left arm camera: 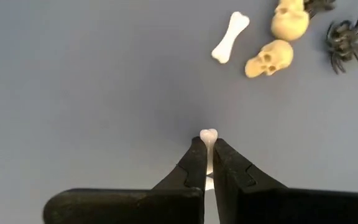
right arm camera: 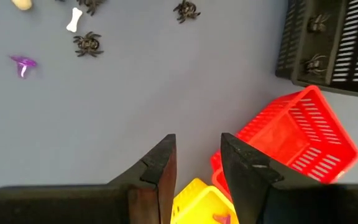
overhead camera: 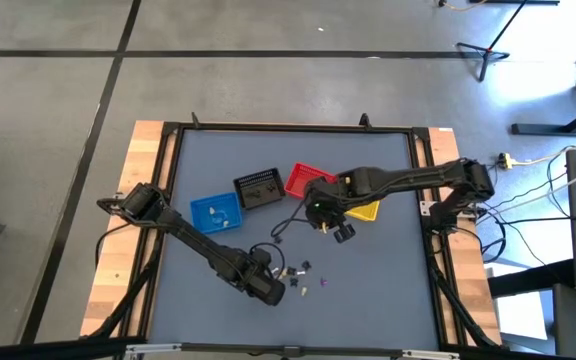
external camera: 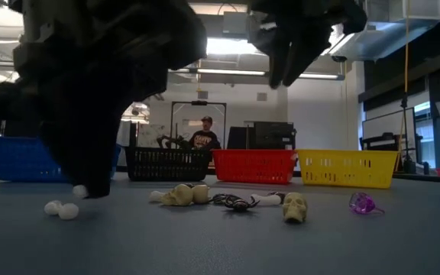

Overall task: Sort Halloween decoration
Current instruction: Put the white bone toy into the red bin

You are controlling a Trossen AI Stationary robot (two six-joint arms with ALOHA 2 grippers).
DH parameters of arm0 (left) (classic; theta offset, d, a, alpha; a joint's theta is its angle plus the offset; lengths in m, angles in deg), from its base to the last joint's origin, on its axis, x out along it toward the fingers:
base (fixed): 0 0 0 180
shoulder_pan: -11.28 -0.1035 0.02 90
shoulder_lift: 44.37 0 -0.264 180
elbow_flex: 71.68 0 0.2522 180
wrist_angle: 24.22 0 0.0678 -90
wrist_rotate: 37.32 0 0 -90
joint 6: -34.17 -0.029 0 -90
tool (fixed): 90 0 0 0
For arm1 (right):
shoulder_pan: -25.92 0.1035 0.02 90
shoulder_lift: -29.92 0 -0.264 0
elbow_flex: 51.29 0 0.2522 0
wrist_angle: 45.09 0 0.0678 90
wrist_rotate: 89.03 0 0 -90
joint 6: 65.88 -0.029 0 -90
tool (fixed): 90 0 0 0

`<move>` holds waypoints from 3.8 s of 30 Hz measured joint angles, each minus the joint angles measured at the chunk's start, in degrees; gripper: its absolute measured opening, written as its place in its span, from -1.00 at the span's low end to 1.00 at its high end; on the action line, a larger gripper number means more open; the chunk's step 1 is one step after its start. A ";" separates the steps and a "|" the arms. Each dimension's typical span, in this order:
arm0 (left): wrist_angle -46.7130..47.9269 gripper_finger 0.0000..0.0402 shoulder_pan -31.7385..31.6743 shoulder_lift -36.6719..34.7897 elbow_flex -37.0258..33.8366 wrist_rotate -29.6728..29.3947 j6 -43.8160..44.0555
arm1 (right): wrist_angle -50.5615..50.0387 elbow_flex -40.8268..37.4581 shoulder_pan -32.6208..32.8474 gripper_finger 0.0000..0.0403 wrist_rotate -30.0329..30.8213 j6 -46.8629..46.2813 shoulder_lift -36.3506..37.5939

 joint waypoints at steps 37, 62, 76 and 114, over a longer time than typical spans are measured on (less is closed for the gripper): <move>1.22 -1.00 -16.81 -0.17 10.43 -11.39 -36.18 | -5.38 -19.51 0.00 -0.38 0.00 -13.53 24.52; -5.09 -1.00 -36.87 -0.26 13.71 -17.34 -65.99 | 9.32 -26.80 0.00 -0.38 0.00 -17.12 27.24; -5.19 -1.00 -39.01 -0.26 13.58 -14.17 -66.12 | 9.31 -26.80 0.00 -0.38 0.00 -17.09 27.24; -5.44 -0.99 -39.37 -0.24 13.53 -13.14 -71.95 | 9.29 -26.77 0.00 -0.38 0.00 -17.03 27.24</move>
